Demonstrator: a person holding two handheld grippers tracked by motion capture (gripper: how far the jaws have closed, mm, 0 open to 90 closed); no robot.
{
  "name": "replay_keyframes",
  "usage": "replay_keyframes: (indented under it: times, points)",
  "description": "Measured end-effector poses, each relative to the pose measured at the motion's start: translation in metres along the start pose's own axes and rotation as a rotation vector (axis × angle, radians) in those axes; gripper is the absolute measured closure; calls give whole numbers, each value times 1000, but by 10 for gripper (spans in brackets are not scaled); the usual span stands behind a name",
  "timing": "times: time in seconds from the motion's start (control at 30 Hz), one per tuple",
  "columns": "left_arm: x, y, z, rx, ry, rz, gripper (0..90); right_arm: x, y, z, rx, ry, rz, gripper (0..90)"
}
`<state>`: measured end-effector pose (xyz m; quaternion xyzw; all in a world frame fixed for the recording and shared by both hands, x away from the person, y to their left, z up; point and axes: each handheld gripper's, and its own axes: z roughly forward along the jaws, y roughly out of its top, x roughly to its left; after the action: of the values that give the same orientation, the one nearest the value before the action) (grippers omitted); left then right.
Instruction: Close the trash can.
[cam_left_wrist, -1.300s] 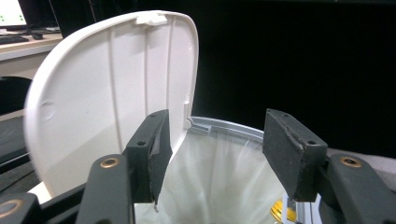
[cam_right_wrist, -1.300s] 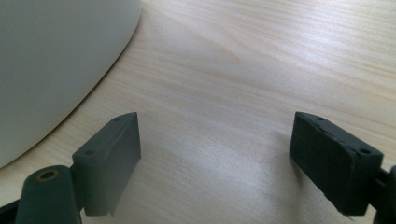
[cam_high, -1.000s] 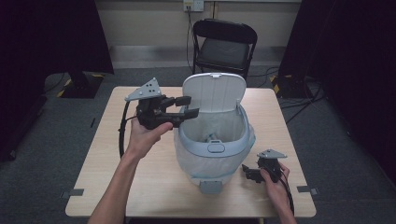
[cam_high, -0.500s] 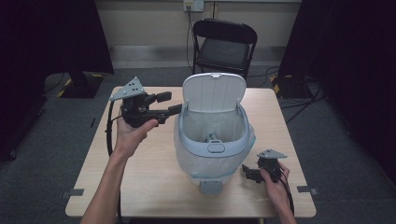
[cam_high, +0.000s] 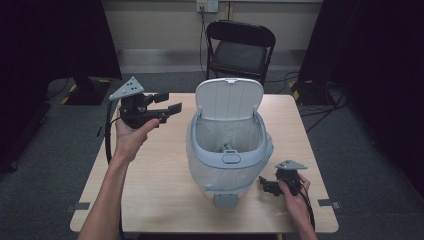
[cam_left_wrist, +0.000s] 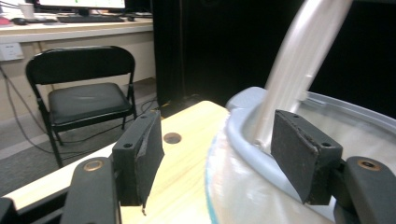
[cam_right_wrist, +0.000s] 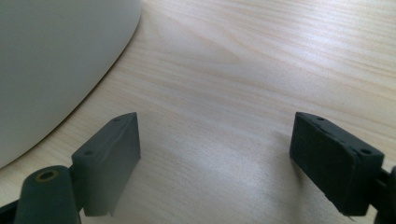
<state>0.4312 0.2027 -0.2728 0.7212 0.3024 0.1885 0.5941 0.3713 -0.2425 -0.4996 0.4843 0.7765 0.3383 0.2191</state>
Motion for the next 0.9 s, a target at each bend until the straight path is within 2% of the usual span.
replay_keyframes:
  times: [0.17,0.37,0.57,0.63,0.83,0.9]
  points:
    - [7,0,13,-12,11,-17,315,0,0,0,-2,-1,-2,151]
    - [14,4,32,10,24,-23,307,0,0,0,-3,-2,-4,151]
    - [17,10,44,12,14,-32,283,0,0,0,-1,0,-1,151]
    - [18,13,47,6,-7,-43,245,0,0,0,0,0,0,151]
    - [19,19,54,8,-31,-46,229,0,0,0,0,2,2,148]
    - [19,19,57,8,-51,-59,229,0,0,0,-1,3,2,146]
